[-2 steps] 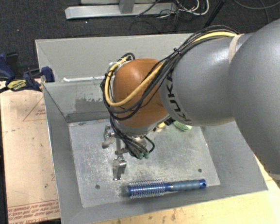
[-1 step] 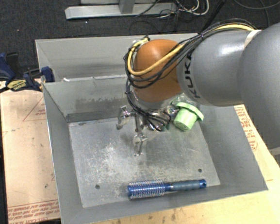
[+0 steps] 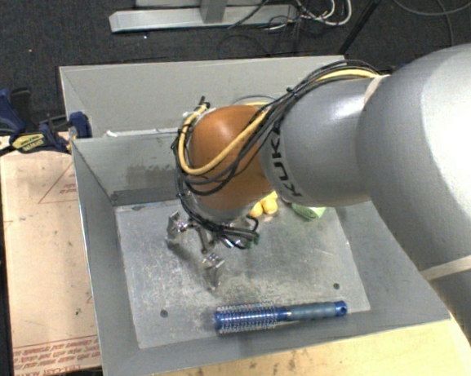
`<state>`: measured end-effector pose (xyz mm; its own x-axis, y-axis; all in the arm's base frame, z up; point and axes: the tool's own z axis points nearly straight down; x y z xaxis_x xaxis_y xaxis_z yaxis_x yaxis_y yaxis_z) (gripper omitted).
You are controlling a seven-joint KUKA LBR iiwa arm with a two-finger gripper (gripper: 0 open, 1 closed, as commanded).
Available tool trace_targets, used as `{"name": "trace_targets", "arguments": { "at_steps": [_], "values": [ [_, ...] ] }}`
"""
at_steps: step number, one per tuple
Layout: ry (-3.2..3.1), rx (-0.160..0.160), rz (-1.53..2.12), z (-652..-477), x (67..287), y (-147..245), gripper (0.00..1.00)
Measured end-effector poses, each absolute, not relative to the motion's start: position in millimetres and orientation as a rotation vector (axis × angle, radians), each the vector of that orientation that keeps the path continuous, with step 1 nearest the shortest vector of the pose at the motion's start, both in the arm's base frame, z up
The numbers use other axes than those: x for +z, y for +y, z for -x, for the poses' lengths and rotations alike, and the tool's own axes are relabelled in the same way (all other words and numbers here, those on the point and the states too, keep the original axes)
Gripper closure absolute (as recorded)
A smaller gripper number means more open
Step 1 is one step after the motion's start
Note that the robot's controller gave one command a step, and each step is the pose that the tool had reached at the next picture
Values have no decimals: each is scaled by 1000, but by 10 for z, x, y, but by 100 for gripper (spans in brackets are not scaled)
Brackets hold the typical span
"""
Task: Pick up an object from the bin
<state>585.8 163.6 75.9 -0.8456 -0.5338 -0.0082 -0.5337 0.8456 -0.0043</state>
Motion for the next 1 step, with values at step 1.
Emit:
{"name": "trace_targets", "arguments": {
  "at_steps": [1],
  "values": [
    [2956, -8, 1039, -6053, 1342, 497, 0]
  ]
}}
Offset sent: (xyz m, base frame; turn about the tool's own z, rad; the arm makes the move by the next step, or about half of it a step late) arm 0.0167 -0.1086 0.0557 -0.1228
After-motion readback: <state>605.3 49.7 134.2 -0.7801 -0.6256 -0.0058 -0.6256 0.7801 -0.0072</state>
